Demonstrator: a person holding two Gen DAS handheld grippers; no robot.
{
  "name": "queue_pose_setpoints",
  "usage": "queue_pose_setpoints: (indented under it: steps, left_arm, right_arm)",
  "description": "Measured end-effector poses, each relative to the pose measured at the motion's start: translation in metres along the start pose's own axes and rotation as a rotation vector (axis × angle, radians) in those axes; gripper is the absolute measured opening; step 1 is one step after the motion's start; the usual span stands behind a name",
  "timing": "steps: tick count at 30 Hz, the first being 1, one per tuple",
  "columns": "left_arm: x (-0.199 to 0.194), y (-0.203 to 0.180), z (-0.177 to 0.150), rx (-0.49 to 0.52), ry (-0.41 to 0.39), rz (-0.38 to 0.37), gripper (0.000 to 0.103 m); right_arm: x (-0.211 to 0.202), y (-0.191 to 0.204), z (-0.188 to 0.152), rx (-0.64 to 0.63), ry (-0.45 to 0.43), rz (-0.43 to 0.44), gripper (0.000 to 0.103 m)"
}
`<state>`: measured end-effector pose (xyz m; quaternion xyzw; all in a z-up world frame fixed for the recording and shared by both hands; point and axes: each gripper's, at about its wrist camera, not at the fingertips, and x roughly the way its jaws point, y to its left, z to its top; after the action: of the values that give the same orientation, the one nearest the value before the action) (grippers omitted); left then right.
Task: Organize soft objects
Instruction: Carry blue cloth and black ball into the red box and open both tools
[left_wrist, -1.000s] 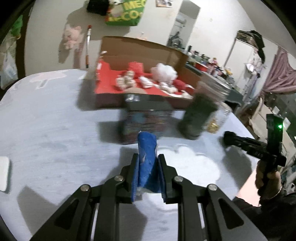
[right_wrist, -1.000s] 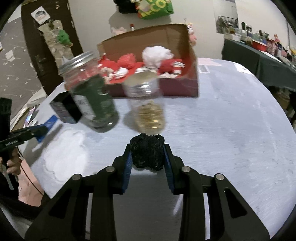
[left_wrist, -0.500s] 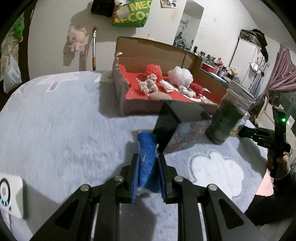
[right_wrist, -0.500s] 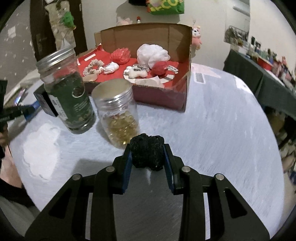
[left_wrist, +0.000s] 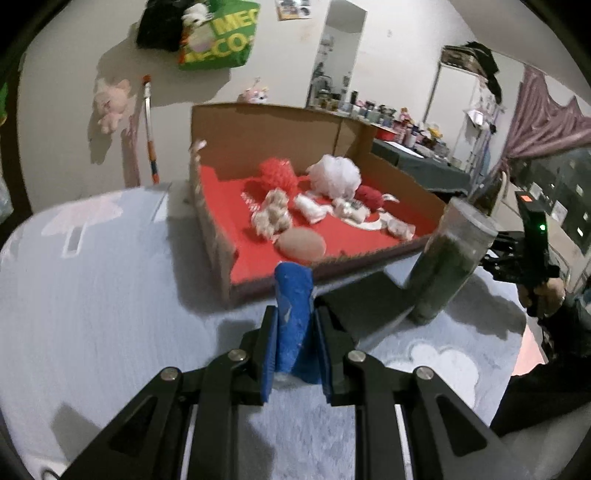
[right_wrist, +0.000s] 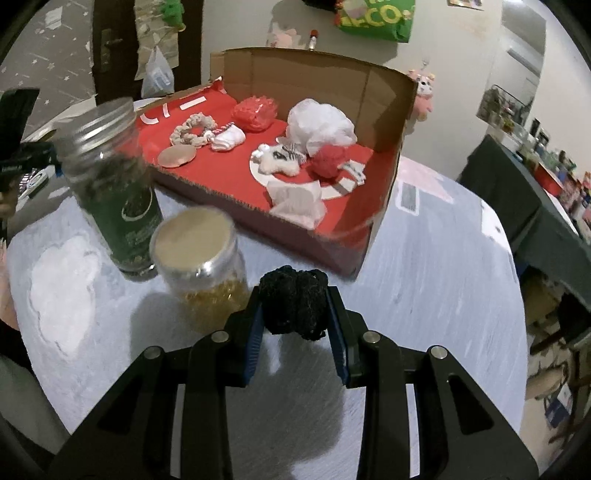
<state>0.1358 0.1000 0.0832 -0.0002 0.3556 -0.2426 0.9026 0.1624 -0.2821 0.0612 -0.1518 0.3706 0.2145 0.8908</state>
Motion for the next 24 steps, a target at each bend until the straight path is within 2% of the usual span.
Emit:
queue_pose_setpoints:
  steps: [8, 17, 21, 24]
  left_arm:
    - [0.009, -0.012, 0.047, 0.054, 0.005, -0.061, 0.021]
    - [0.061, -0.031, 0.089, 0.033, 0.117, -0.176, 0.021]
    - [0.093, -0.041, 0.104, 0.034, 0.193, -0.191, 0.021]
    - [0.12, -0.044, 0.113, 0.026, 0.262, -0.181, 0.021]
  right_arm:
    - [-0.006, -0.009, 0.02, -0.018, -0.007, 0.052, 0.03]
    - [-0.005, -0.02, 0.054, -0.022, -0.012, 0.119, 0.031]
    - [0.006, -0.02, 0.079, -0.012, 0.003, 0.222, 0.031]
    - [0.024, -0.015, 0.101, 0.002, 0.048, 0.315, 0.031]
